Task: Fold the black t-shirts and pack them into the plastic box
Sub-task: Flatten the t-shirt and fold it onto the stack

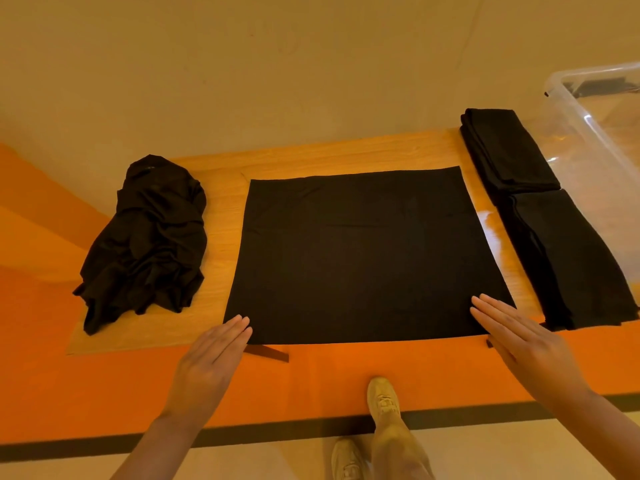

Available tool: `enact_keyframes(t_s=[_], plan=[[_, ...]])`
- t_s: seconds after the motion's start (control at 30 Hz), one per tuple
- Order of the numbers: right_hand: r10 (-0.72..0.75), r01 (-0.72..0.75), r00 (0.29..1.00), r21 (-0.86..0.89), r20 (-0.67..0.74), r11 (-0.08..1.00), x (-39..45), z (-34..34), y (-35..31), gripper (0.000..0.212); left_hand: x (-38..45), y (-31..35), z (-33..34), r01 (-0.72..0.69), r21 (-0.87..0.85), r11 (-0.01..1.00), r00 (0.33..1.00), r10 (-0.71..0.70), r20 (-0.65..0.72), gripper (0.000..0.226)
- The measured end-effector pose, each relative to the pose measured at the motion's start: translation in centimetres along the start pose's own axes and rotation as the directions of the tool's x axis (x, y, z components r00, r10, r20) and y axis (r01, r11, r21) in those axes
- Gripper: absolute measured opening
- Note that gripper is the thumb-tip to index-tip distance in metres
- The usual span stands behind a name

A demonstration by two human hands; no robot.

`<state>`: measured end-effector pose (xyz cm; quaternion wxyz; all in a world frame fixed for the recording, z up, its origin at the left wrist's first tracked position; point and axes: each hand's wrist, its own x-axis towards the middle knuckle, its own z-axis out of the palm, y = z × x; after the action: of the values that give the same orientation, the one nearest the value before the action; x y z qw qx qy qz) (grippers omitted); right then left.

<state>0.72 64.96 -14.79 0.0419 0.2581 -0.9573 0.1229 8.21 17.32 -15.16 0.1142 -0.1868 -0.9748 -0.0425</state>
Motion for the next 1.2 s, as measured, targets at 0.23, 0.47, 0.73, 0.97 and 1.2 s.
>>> enact_keyframes(t_s=[0.23,0.47,0.73,0.97,1.2], plan=[[0.043,-0.043,0.999,0.008,-0.025,0.999,-1.2,-1.4,0.4,0.055,-0.3,-0.9,-0.9,-0.095,0.109,0.99,0.994,0.1,-0.043,0.033],[0.129,-0.13,0.992,0.083,0.009,0.988,-2.3,-3.4,0.7,0.059,-0.3,-1.5,-1.9,-0.028,0.034,0.999,0.992,0.032,-0.12,0.03],[0.229,-0.205,0.973,0.35,-0.029,0.914,-1.2,-6.8,0.5,0.059,0.6,-1.6,-3.2,0.154,-0.119,0.981,0.975,-0.171,-0.139,0.036],[0.426,-0.316,0.904,0.638,-0.021,0.702,2.0,-9.7,0.6,0.011,4.6,-0.6,-7.6,0.39,-0.371,0.843,0.886,-0.453,-0.098,0.017],[0.574,-0.416,0.816,0.755,0.066,0.506,7.5,-10.4,2.6,0.013,11.4,-1.4,-10.1,0.484,-0.569,0.664,0.787,-0.615,-0.048,0.023]])
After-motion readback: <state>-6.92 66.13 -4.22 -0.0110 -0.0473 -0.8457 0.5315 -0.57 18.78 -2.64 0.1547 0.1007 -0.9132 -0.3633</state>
